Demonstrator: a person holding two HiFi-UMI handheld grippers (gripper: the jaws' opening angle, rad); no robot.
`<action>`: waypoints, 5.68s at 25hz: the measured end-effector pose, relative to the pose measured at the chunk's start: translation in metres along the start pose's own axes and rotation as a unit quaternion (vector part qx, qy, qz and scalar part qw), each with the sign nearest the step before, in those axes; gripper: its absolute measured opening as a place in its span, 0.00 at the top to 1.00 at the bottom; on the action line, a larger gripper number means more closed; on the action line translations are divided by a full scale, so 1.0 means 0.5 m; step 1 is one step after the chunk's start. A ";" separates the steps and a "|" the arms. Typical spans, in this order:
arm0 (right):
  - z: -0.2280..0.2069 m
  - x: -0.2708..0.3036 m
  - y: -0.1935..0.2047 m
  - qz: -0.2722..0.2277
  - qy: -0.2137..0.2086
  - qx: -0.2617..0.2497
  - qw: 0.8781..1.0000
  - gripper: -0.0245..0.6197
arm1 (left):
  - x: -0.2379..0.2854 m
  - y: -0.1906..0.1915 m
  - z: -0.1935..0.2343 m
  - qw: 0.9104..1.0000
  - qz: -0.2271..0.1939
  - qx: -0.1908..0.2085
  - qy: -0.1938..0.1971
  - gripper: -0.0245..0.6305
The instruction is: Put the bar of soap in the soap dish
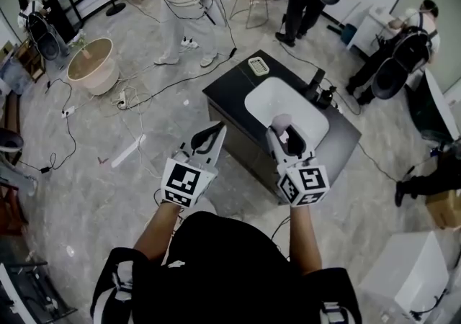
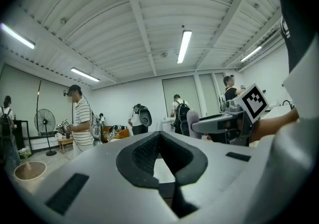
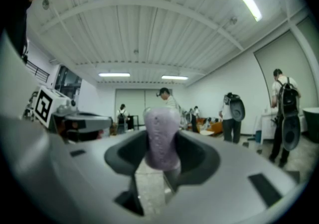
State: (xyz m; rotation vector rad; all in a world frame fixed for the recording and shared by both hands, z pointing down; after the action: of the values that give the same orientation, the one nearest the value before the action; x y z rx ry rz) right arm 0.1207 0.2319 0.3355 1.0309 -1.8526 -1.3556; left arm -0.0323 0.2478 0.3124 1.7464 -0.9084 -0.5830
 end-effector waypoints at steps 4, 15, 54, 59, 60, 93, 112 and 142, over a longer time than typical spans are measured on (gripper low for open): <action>-0.019 -0.012 0.008 0.003 -0.001 0.002 1.000 0.64 | 0.020 -0.002 -0.011 1.000 0.000 -0.003 0.000 0.92; -0.048 0.009 0.007 0.007 0.005 -0.001 1.000 0.64 | 0.063 0.021 0.001 1.000 0.003 -0.022 0.007 0.92; -0.213 0.584 -0.043 0.035 0.050 -0.008 0.998 0.64 | 0.464 0.180 0.439 0.997 0.002 -0.067 0.048 0.93; -0.205 0.657 -0.053 0.028 0.054 -0.010 0.998 0.65 | 0.491 0.206 0.505 0.997 0.002 -0.047 0.055 0.93; -0.203 0.669 -0.053 0.027 0.054 -0.011 0.998 0.65 | 0.494 0.211 0.514 0.998 0.002 -0.043 0.055 0.92; -0.360 0.742 0.010 0.078 0.082 0.009 0.993 0.65 | 0.660 0.323 0.480 0.990 0.053 -0.074 0.105 0.92; -0.500 0.809 0.156 0.190 0.083 0.021 0.978 0.65 | 0.777 0.450 0.427 0.978 0.127 -0.105 0.126 0.92; -0.674 0.868 0.401 0.352 0.084 0.048 0.931 0.65 | 0.830 0.613 0.364 0.955 0.215 -0.131 0.156 0.93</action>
State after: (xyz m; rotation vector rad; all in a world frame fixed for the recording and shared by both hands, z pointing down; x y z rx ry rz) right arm 0.1342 -0.2689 0.6373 0.4199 -1.9003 -0.7306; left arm -0.0128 -0.2431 0.5526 1.2989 -0.9027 -0.1264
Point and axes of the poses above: the fingertips, and each gripper's own axes: x forward along the fingers, z to its left, y out of its underside, the point moved 2 cm from there along -x, backward along the fingers, and after that the axes turned 12 degrees about x, right-handed, at the moved point
